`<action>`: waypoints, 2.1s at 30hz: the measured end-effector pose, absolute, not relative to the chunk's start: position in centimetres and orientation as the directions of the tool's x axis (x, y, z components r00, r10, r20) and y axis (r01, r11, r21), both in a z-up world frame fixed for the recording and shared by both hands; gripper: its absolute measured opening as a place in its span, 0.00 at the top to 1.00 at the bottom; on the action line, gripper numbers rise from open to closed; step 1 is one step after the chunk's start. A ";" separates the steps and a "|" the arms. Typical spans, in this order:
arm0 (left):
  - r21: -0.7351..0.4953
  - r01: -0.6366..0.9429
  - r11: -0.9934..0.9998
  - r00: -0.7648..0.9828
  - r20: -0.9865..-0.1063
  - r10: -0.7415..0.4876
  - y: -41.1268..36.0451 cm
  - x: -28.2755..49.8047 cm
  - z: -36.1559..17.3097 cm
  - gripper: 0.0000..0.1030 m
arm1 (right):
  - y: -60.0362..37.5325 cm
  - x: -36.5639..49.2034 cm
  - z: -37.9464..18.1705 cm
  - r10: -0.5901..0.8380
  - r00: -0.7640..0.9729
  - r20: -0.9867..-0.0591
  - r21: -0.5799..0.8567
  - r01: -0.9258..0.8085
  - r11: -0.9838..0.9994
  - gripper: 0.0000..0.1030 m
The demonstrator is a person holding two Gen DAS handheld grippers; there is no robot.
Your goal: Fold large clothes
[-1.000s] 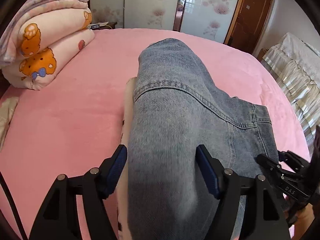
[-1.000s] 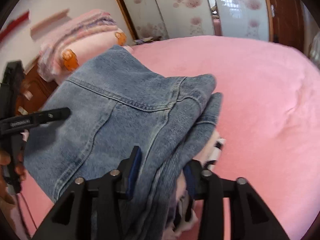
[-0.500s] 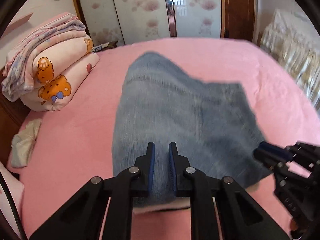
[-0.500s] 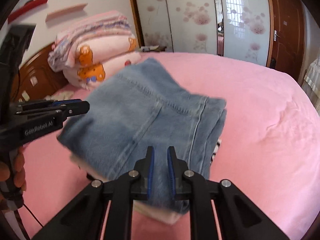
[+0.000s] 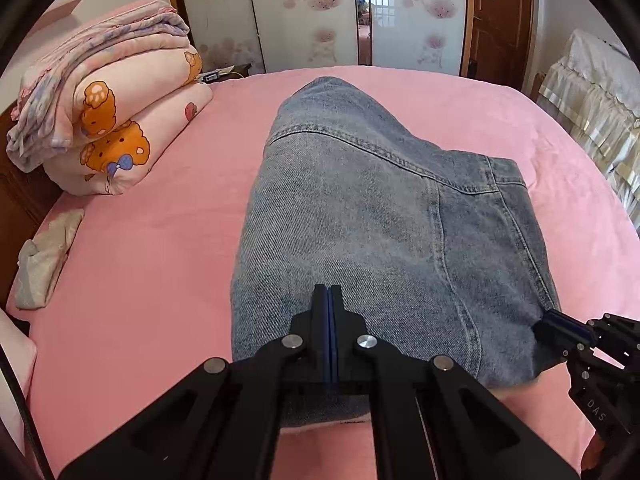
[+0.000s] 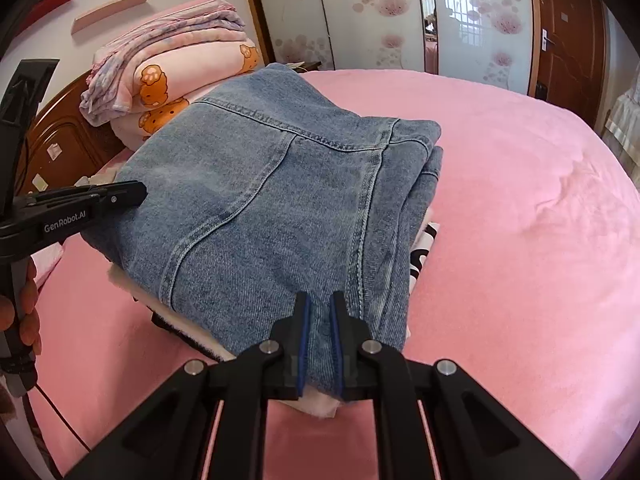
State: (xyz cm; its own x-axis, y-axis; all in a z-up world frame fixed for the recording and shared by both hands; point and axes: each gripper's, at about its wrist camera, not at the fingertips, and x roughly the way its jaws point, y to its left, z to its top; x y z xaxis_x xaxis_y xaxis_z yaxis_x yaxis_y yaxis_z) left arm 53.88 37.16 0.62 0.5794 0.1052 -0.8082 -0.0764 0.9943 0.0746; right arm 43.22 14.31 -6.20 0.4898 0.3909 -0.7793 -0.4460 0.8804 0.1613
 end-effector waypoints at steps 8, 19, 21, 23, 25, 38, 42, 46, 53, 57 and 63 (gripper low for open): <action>0.014 -0.082 0.997 0.610 -0.790 0.061 34.5 49.9 5.2 0.16 | 12.7 40.7 -2.1 0.346 0.475 -0.809 0.127 -0.434 0.892 0.89; 0.078 -0.028 0.997 0.549 -0.832 0.081 25.9 39.8 11.6 0.15 | 6.5 31.8 8.7 0.387 0.514 -0.766 0.155 -0.437 0.886 0.62; 0.052 -0.017 0.998 0.571 -0.819 0.052 24.4 37.0 12.6 0.15 | 4.8 29.6 9.9 0.377 0.519 -0.767 0.150 -0.426 0.892 0.53; 0.007 0.003 1.000 0.572 -0.821 0.004 22.8 34.1 13.2 0.15 | 3.1 27.4 10.6 0.376 0.508 -0.775 0.161 -0.416 0.895 0.49; -0.023 0.011 1.000 0.576 -0.817 -0.026 21.2 30.9 13.8 0.15 | 1.6 25.7 11.0 0.367 0.506 -0.781 0.161 -0.404 0.901 0.46; -0.165 -0.011 0.986 0.507 -0.851 -0.136 15.2 17.4 9.3 0.07 | -7.4 12.6 7.8 0.260 0.521 -0.813 0.105 -0.308 0.946 0.39; -0.110 -0.029 0.994 0.524 -0.848 -0.079 13.8 14.4 8.3 0.07 | -8.4 9.6 6.4 0.250 0.533 -0.808 0.096 -0.300 0.949 0.38; -0.145 -0.034 0.989 0.517 -0.849 -0.107 13.0 11.9 7.4 0.07 | -9.6 6.6 4.8 0.225 0.554 -0.801 0.092 -0.258 0.962 0.38; -0.148 -0.072 0.986 0.540 -0.837 -0.087 11.6 8.8 5.8 0.07 | -11.8 3.0 1.5 0.244 0.544 -0.803 0.184 -0.164 0.969 0.33; -0.107 -0.094 0.990 0.551 -0.833 -0.038 10.6 6.8 4.7 0.07 | -13.0 1.1 0.4 0.222 0.541 -0.811 0.172 -0.141 0.975 0.33; -0.025 -0.078 0.997 0.570 -0.821 0.024 9.1 4.0 4.1 0.07 | -13.8 -1.5 0.6 0.177 0.594 -0.785 0.114 -0.142 0.983 0.33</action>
